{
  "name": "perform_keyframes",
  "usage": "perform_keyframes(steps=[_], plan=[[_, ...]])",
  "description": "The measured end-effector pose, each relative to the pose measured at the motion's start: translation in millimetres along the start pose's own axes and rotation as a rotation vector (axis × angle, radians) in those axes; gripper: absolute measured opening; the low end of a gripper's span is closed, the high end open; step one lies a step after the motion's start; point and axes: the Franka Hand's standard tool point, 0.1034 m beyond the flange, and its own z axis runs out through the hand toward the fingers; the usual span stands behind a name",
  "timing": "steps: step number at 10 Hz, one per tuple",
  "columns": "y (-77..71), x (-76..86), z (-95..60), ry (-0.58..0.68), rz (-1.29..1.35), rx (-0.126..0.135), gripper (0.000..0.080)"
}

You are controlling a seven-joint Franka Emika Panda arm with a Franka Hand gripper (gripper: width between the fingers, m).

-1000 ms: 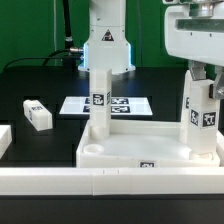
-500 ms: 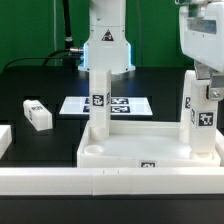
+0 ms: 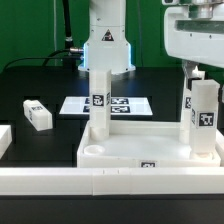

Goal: Assemble desk

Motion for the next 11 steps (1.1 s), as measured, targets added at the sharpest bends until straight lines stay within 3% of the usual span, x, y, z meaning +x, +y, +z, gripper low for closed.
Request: perform_keyframes(steps=[4, 11], plan=[[-1.3, -0.2, 1.9, 0.014, -0.457, 0.002, 0.0648], [-2.4, 3.8, 0.2, 0.033, -0.984, -0.019, 0.0648]])
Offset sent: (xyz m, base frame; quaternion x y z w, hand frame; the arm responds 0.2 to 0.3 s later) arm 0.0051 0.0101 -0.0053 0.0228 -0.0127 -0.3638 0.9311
